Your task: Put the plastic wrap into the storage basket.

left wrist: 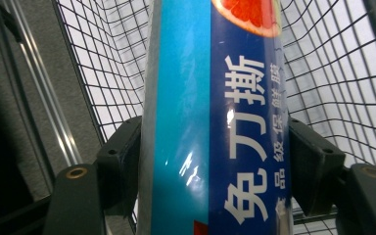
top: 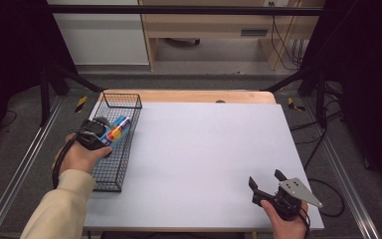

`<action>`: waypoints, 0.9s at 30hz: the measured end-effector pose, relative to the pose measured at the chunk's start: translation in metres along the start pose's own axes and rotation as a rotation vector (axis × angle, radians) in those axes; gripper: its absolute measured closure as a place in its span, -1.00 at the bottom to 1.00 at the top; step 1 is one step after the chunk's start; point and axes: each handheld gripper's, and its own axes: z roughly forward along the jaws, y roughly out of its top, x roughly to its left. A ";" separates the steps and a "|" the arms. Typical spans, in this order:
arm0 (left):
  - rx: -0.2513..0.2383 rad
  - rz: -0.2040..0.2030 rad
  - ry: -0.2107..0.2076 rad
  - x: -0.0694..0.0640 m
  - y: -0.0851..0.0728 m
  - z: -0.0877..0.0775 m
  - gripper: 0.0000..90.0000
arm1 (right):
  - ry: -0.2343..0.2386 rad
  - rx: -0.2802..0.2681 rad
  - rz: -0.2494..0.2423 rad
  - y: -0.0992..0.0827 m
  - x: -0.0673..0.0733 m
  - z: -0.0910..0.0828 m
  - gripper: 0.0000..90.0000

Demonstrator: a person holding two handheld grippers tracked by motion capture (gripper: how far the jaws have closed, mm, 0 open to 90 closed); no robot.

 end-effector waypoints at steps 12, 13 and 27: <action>0.035 0.026 0.028 -0.005 0.000 0.008 -0.29 | 0.003 0.003 -0.001 0.000 0.000 0.000 -0.77; 0.042 0.031 0.031 -0.005 0.001 0.009 -0.29 | 0.003 0.003 -0.001 0.000 0.000 0.000 -0.77; 0.053 0.055 0.070 -0.012 0.001 0.014 -0.29 | 0.007 0.004 -0.006 0.000 0.001 0.001 -0.77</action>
